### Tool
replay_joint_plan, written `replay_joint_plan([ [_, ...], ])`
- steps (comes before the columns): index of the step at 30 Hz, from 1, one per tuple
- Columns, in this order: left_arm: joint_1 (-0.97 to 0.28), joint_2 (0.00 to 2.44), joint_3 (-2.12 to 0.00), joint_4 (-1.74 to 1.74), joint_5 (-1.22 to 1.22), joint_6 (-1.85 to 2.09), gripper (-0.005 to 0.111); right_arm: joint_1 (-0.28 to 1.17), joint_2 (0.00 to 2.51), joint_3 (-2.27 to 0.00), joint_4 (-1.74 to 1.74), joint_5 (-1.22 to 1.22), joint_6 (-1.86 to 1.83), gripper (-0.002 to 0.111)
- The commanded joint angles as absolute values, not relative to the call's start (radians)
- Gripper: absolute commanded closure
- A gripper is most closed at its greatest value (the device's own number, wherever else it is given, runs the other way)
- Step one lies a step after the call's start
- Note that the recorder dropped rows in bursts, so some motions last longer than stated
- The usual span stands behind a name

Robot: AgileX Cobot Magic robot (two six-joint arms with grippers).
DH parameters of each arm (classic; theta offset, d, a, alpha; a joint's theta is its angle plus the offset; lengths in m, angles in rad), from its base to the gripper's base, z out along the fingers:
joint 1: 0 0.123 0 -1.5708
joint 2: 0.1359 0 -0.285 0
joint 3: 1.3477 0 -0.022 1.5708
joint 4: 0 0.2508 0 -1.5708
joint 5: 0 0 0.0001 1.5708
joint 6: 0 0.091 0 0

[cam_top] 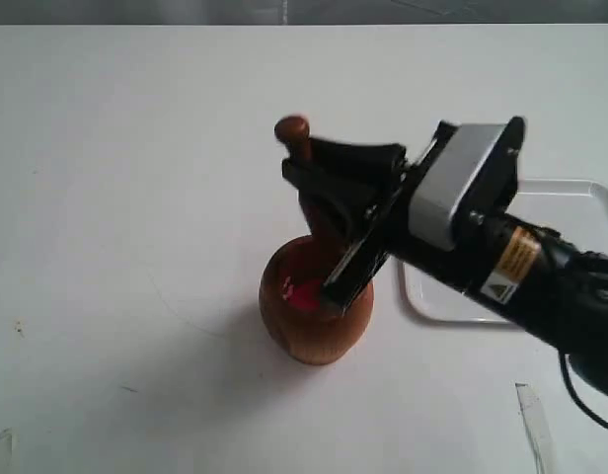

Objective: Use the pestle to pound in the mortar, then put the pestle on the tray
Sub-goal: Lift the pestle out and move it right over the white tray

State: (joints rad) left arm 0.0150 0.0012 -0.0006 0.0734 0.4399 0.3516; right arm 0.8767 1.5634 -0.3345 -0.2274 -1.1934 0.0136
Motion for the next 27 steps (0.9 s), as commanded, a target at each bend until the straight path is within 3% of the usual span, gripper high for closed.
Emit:
replay_joint_plan([
  [1,0.007,0.000,0.000,0.066,0.437,0.343,0.107,0.877,1.222,-0.371,0.193,-0.870,-0.262,0.108],
  [4,0.007,0.000,0.000,0.066,0.437,0.343,0.107,0.846,1.065,-0.494,0.654,-0.405,-0.711,0.108],
  [5,0.007,0.000,0.000,0.066,0.437,0.343,0.107,0.798,1.037,-0.565,0.961,-0.217,-0.979,0.108],
  [7,0.007,0.000,0.000,0.066,0.437,0.343,0.107,0.715,1.051,-0.624,1.285,-0.083,-1.303,0.108],
  [12,0.007,0.000,0.000,0.066,0.437,0.343,0.107,0.578,1.269,-0.622,1.744,-0.290,-1.796,0.108],
  [24,0.007,0.000,0.000,0.066,0.437,0.343,0.107,0.578,1.622,-0.612,1.744,-0.292,-1.771,0.108],
  [27,0.007,0.000,0.000,0.066,0.437,0.343,0.107,0.578,1.630,-0.612,1.744,-0.302,-1.775,0.101],
])
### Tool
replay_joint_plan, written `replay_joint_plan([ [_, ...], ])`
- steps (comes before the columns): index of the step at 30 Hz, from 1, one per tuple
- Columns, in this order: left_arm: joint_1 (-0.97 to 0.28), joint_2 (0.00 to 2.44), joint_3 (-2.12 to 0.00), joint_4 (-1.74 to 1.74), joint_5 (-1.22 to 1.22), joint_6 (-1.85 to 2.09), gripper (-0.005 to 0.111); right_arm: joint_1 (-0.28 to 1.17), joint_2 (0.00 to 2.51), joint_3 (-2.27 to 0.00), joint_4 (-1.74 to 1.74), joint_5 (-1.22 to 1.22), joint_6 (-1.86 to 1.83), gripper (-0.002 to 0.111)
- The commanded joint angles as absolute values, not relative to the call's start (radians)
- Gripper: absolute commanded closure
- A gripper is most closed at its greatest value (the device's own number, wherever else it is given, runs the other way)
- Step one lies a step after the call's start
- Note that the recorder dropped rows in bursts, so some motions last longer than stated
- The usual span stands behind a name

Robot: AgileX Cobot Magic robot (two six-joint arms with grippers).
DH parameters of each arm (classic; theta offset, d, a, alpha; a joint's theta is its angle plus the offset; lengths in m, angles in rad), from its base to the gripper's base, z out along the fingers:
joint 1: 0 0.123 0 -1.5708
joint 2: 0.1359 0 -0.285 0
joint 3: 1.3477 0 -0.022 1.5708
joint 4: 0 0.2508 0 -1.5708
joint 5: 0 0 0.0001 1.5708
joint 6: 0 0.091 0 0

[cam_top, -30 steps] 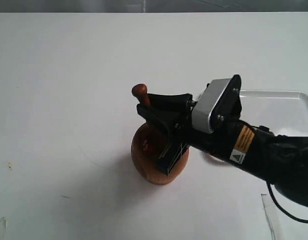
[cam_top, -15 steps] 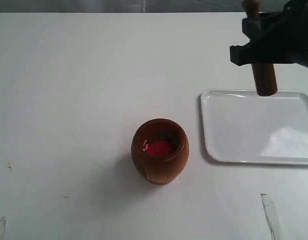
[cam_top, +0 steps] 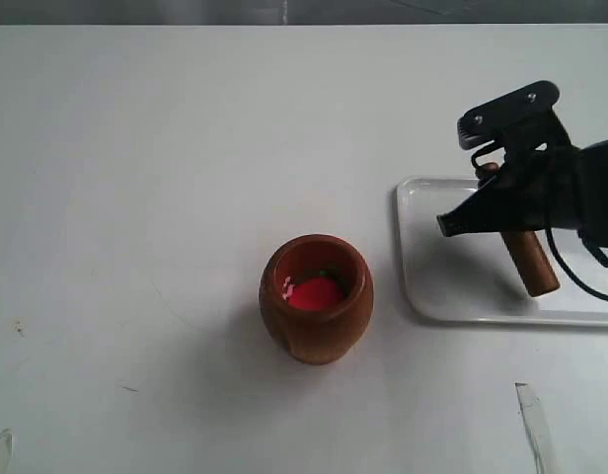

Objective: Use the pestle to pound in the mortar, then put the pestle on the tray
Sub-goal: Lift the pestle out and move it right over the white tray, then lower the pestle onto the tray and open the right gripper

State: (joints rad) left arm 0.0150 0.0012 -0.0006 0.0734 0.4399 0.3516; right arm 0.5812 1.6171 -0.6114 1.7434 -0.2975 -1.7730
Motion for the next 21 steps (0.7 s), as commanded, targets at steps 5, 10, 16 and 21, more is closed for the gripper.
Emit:
replay_joint_plan([
  [5,0.007,0.000,0.000,0.066,0.437,0.343,0.107,0.580,1.628,-0.618,1.744,-0.427,-1.788,0.058],
  [10,0.007,0.000,0.000,0.066,0.437,0.343,0.107,0.580,1.551,-0.618,1.713,-0.689,-1.664,0.028],
  [16,0.007,0.000,0.000,0.066,0.437,0.343,0.107,0.598,1.331,-0.546,1.466,-0.903,-1.364,0.054],
  [21,0.007,0.000,0.000,0.066,0.437,0.343,0.107,0.639,1.084,-0.369,1.151,-0.902,-1.022,0.100],
])
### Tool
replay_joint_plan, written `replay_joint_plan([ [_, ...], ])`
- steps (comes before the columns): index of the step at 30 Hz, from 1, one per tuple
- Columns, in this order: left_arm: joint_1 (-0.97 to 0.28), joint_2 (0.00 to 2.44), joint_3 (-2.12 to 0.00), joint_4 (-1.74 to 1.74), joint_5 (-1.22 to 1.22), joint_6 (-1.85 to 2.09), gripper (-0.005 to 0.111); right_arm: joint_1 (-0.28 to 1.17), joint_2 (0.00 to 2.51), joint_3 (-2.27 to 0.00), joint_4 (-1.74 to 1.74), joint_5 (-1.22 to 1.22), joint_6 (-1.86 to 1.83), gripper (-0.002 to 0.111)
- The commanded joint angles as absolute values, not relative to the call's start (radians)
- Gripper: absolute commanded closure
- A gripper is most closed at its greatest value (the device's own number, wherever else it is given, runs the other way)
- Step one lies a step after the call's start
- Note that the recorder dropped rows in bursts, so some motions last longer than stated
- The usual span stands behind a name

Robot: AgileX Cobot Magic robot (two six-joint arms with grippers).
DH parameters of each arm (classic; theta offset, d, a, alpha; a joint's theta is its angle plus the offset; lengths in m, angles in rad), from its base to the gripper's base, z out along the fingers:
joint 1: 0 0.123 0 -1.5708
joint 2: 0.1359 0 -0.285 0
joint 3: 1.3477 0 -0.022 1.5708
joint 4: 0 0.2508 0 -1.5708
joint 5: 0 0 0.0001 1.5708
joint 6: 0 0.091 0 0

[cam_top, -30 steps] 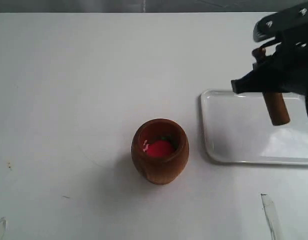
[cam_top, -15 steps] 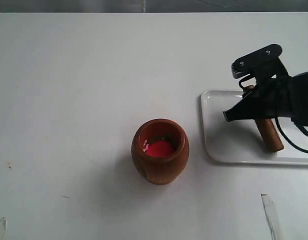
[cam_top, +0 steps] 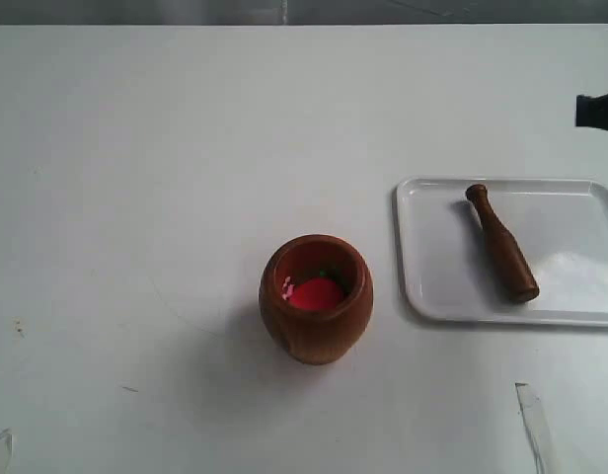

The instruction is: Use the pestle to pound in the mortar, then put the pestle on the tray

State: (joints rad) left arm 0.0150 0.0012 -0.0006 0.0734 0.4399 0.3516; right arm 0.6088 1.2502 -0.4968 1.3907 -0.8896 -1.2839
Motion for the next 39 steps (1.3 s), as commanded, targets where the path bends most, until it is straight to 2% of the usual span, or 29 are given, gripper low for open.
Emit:
replay_joint_plan([
  [1,0.007,0.000,0.000,0.066,0.437,0.343,0.107,0.642,1.042,-0.335,1.078,-0.902,-0.976,0.108],
  [9,0.007,0.000,0.000,0.066,0.437,0.343,0.107,0.679,0.636,-0.015,0.390,-0.878,-0.599,0.108],
  [12,0.007,0.000,0.000,0.066,0.437,0.343,0.107,0.679,0.512,0.000,0.182,-0.787,-0.458,0.108],
  [24,0.007,0.000,0.000,0.066,0.437,0.343,0.107,0.679,0.246,0.000,0.158,-0.248,-0.214,0.108],
  [31,0.007,0.000,0.000,0.066,0.437,0.343,0.107,0.679,0.242,0.000,0.296,-0.125,-0.138,0.108],
  [35,0.007,0.000,0.000,0.066,0.437,0.343,0.107,0.679,0.242,0.000,0.418,-0.116,-0.131,0.108],
  [39,0.007,0.000,0.000,0.066,0.437,0.343,0.107,0.679,0.242,0.000,0.390,-0.127,-0.145,0.108],
])
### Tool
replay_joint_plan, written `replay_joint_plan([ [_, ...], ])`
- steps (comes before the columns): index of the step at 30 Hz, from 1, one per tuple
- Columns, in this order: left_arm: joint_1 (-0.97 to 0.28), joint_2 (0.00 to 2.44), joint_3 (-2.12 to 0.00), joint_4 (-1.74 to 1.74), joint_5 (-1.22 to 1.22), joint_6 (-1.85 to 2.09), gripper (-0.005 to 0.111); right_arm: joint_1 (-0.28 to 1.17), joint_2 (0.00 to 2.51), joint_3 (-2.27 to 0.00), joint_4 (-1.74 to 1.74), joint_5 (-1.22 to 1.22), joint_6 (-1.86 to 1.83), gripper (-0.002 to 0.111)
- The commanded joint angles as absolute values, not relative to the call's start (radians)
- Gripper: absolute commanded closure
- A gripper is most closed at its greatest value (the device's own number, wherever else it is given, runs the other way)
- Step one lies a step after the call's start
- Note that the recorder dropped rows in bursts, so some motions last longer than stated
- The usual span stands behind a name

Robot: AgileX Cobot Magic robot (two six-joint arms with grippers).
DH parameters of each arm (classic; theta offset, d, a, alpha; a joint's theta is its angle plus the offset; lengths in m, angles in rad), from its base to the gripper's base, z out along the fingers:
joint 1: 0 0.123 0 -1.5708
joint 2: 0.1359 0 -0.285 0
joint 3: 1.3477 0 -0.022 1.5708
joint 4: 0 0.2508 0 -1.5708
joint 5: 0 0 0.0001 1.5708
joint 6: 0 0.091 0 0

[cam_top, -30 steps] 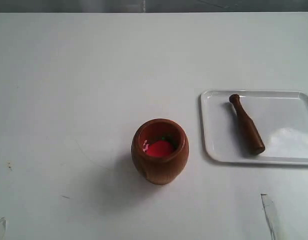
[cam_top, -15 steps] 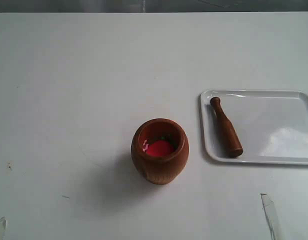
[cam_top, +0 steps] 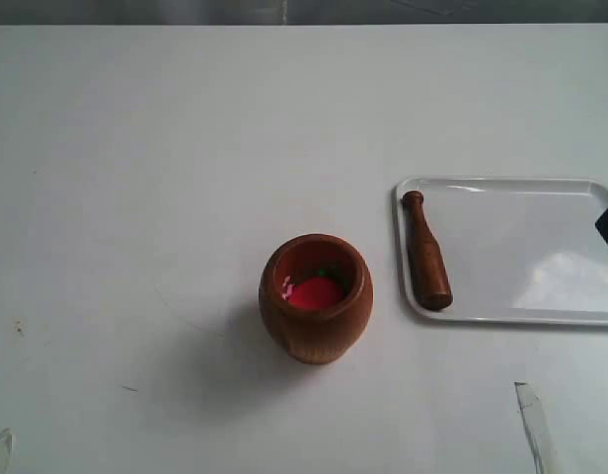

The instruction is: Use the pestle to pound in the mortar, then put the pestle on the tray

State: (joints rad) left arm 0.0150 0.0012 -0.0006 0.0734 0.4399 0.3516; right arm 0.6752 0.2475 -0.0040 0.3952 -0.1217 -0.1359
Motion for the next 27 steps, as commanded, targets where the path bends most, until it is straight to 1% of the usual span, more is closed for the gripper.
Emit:
replay_joint_plan([
  [1,0.007,0.000,0.000,0.066,0.437,0.343,0.107,0.679,0.242,0.000,0.375,-0.129,-0.160,0.108],
  [7,0.007,0.000,0.000,0.066,0.437,0.343,0.107,0.679,0.242,0.000,0.153,0.138,-0.354,0.108],
  [11,0.007,0.000,0.000,0.066,0.437,0.343,0.107,0.674,0.247,0.000,0.076,0.192,-0.356,0.108],
  [15,0.007,0.000,0.000,0.066,0.437,0.343,0.107,0.535,0.175,0.000,0.081,0.192,-0.328,0.108],
  [22,0.007,0.000,0.000,0.066,0.437,0.343,0.107,0.155,0.085,0.000,0.089,0.196,-0.298,0.108],
  [24,0.007,0.000,0.000,0.066,0.437,0.343,0.107,0.089,0.065,0.000,0.089,0.196,-0.275,0.108],
  [27,0.007,0.000,0.000,0.066,0.437,0.343,0.107,0.073,0.014,0.000,0.089,0.205,-0.210,0.108],
])
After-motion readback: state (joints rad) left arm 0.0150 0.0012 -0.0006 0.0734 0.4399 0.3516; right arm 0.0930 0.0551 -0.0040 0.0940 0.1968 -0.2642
